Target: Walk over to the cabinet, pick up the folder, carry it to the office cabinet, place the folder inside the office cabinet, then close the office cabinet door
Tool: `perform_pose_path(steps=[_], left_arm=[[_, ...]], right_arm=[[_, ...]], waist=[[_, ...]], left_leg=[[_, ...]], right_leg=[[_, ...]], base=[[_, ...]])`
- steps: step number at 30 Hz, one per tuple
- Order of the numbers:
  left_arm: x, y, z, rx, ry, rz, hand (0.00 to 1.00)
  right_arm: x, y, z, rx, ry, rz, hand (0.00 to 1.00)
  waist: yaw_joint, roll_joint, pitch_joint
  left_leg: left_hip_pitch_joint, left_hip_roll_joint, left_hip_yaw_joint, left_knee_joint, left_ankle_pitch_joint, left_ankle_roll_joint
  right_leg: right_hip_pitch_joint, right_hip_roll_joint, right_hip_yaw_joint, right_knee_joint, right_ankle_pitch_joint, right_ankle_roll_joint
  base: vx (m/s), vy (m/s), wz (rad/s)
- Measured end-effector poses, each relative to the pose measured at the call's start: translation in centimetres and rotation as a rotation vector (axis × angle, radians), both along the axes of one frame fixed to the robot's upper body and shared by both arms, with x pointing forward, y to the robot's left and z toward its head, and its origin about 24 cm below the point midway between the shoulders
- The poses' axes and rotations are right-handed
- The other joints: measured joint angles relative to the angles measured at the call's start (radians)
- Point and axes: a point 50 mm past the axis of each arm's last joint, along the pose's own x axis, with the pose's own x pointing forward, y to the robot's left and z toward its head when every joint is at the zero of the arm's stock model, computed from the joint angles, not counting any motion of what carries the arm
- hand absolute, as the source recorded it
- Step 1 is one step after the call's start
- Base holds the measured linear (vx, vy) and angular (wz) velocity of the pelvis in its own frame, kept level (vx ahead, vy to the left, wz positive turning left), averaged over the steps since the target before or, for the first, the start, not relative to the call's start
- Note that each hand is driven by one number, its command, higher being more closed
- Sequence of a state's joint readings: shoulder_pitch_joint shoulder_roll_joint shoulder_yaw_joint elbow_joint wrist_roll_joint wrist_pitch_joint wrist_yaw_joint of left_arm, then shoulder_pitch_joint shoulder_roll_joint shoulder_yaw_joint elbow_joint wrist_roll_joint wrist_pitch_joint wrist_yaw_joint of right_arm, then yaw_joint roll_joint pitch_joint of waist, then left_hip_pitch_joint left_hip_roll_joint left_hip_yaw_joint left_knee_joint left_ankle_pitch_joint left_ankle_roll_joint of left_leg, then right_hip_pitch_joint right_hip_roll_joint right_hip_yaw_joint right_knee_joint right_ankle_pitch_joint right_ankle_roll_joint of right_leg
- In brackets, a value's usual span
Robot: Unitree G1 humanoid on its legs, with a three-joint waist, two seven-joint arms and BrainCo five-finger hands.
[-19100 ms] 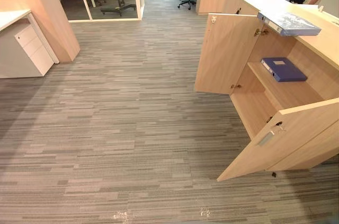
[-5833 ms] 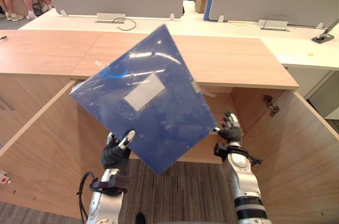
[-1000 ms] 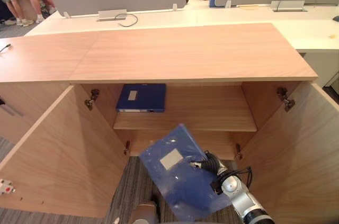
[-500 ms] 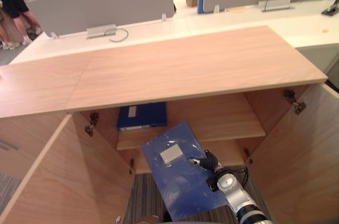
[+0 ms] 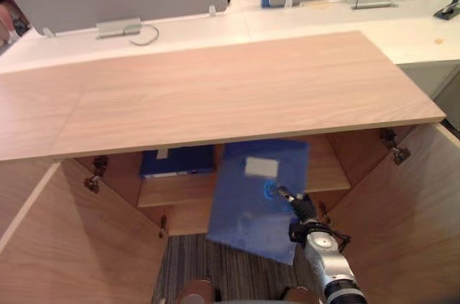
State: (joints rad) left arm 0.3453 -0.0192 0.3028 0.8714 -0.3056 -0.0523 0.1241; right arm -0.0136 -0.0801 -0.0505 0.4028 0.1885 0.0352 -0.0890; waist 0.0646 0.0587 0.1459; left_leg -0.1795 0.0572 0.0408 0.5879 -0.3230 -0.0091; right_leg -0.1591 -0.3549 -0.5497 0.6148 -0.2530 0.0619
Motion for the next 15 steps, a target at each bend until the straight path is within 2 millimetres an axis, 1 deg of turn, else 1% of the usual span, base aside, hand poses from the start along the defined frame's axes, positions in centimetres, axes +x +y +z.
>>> perform_pose_path(steps=[1, 2, 3, 5, 6, 7, 8, 10, 12, 13, 15], left_arm=[[0.2, 0.0, 0.0, 0.001, -0.006, -0.001, 0.00], [0.2, 0.1, 0.0, 0.001, -0.007, 0.000, 0.00], [0.4, 0.1, 0.0, 0.001, -0.012, 0.005, 0.00], [0.7, -0.1, 0.1, 0.000, -0.030, 0.018, 0.00], [0.7, -0.1, 0.2, 0.000, -0.032, 0.024, 0.00], [0.7, 0.0, 0.2, 0.001, -0.035, 0.035, 0.00], [0.8, 0.0, 0.2, 0.003, -0.041, 0.037, 0.00], [1.0, 0.0, 0.4, 0.007, -0.053, 0.038, 0.00], [1.6, 0.2, 0.7, 0.017, -0.083, 0.039, 0.00], [1.8, 0.2, 0.7, 0.018, -0.091, 0.042, 0.00], [2.2, 0.3, 0.9, 0.022, -0.113, 0.053, 0.00]], right_arm=[[0.1, -0.6, 0.4, 0.063, -0.030, -0.061, 1.00], [0.1, -0.7, 0.5, 0.071, -0.037, -0.070, 1.00], [0.3, -0.9, 1.0, 0.121, -0.073, -0.112, 1.00], [0.6, -1.2, 2.0, 0.219, -0.141, -0.185, 1.00], [0.7, -1.2, 2.2, 0.247, -0.157, -0.206, 1.00], [0.7, -1.0, 2.5, 0.330, -0.190, -0.256, 1.00], [0.9, -0.9, 2.8, 0.396, -0.217, -0.294, 1.00], [1.3, -0.5, 3.4, 0.520, -0.267, -0.372, 1.00], [2.5, -0.2, 4.5, 0.697, -0.342, -0.478, 1.00], [2.8, -0.2, 4.9, 0.739, -0.362, -0.497, 1.00], [4.3, -0.4, 6.5, 0.849, -0.434, -0.552, 1.00]], waist=[[0.000, -0.003, 0.013], [0.000, -0.006, 0.015], [-0.001, -0.004, 0.018], [0.001, -0.006, 0.027], [0.003, -0.003, 0.027], [0.006, -0.008, 0.030], [0.009, -0.009, 0.030], [0.009, -0.012, 0.034], [0.013, -0.019, 0.040], [0.016, -0.019, 0.041], [0.026, -0.019, 0.043]], left_leg=[[-0.026, -0.008, -0.009, 0.050, -0.025, -0.001], [-0.034, -0.010, -0.013, 0.062, -0.030, -0.001], [-0.065, -0.023, -0.025, 0.109, -0.052, 0.001], [-0.119, -0.040, -0.032, 0.187, -0.091, 0.017], [-0.132, -0.043, -0.033, 0.206, -0.101, 0.014], [-0.155, -0.051, -0.033, 0.245, -0.118, 0.021], [-0.172, -0.054, -0.029, 0.273, -0.128, 0.017], [-0.206, -0.063, -0.022, 0.326, -0.146, 0.021], [-0.252, -0.077, -0.017, 0.387, -0.168, 0.023], [-0.266, -0.081, -0.017, 0.402, -0.173, 0.025], [-0.314, -0.087, -0.013, 0.457, -0.194, 0.029]], right_leg=[[-0.012, -0.029, -0.013, 0.058, -0.034, 0.006], [-0.018, -0.036, -0.015, 0.072, -0.041, 0.006], [-0.036, -0.067, -0.020, 0.126, -0.070, 0.013], [-0.071, -0.110, -0.022, 0.204, -0.110, 0.022], [-0.080, -0.120, -0.022, 0.222, -0.119, 0.025], [-0.092, -0.142, -0.021, 0.261, -0.137, 0.031], [-0.102, -0.159, -0.020, 0.287, -0.150, 0.033], [-0.121, -0.189, -0.020, 0.337, -0.171, 0.041], [-0.150, -0.230, -0.017, 0.397, -0.196, 0.047], [-0.160, -0.240, -0.016, 0.412, -0.202, 0.048], [-0.197, -0.269, -0.011, 0.467, -0.222, 0.052]], base=[[0.07, -0.052, 0.41], [0.06, -0.008, 0.41], [0.03, 0.021, 0.36], [0.02, 0.042, 0.34], [0.02, 0.060, 0.26], [0.03, 0.055, 0.23], [0.02, 0.058, 0.29], [0.01, 0.040, 0.24], [-0.01, 0.030, 0.25], [-0.02, 0.018, 0.25], [-0.03, 0.009, 0.26]])
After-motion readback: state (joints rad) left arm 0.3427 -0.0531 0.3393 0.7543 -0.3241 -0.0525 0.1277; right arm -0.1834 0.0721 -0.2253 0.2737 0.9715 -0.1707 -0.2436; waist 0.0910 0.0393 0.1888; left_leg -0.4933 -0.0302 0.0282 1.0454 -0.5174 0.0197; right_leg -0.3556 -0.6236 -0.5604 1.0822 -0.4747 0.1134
